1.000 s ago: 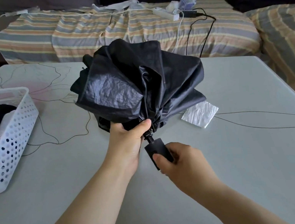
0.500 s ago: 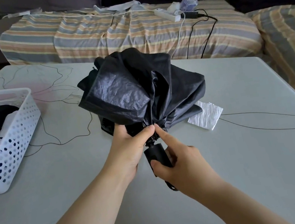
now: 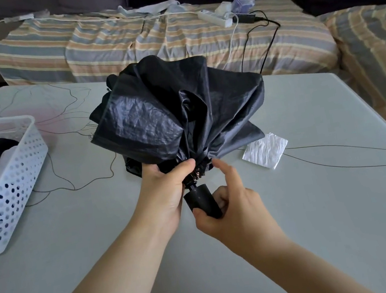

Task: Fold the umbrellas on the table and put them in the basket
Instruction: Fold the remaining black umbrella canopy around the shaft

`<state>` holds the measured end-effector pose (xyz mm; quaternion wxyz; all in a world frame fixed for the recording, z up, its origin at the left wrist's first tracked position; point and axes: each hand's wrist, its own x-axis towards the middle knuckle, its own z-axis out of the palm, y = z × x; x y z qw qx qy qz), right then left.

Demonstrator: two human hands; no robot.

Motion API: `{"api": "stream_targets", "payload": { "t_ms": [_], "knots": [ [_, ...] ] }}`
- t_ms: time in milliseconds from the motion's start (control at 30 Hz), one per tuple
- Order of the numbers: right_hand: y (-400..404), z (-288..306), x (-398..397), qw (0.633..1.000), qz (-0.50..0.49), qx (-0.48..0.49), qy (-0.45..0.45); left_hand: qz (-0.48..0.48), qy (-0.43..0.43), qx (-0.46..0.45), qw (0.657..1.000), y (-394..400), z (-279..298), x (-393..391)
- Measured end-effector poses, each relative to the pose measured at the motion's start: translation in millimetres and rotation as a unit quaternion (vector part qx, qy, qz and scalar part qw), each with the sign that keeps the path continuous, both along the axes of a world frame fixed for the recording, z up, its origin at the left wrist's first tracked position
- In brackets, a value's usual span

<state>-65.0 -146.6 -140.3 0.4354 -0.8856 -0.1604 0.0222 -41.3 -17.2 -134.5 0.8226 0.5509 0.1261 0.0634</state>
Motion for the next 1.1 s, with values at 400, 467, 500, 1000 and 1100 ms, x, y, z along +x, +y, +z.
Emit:
{"api": "stream_targets", "payload": {
  "t_ms": [400,467,500,1000,1100],
  "knots": [
    [-4.8,3.7,2.0,0.991,0.053,0.069,0.106,-0.014,0.021,0.056,0.998,-0.9,-2.0,-3.5],
    [-6.2,3.3,3.3,0.988,0.055,0.083,0.118,-0.015,0.031,0.06,0.998,-1.3,-0.4,-3.1],
    [-6.9,2.8,3.8,0.987,0.056,0.087,0.122,-0.018,0.032,0.06,0.997,-1.3,0.2,-3.2],
    [3.2,1.2,-3.0,0.985,-0.038,0.058,0.157,-0.022,-0.001,-0.061,0.998,-2.9,5.8,-1.6],
    [3.7,3.2,-4.3,0.991,-0.046,0.055,0.111,-0.025,0.001,-0.077,0.997,-0.7,9.2,-1.7]
  ]
}}
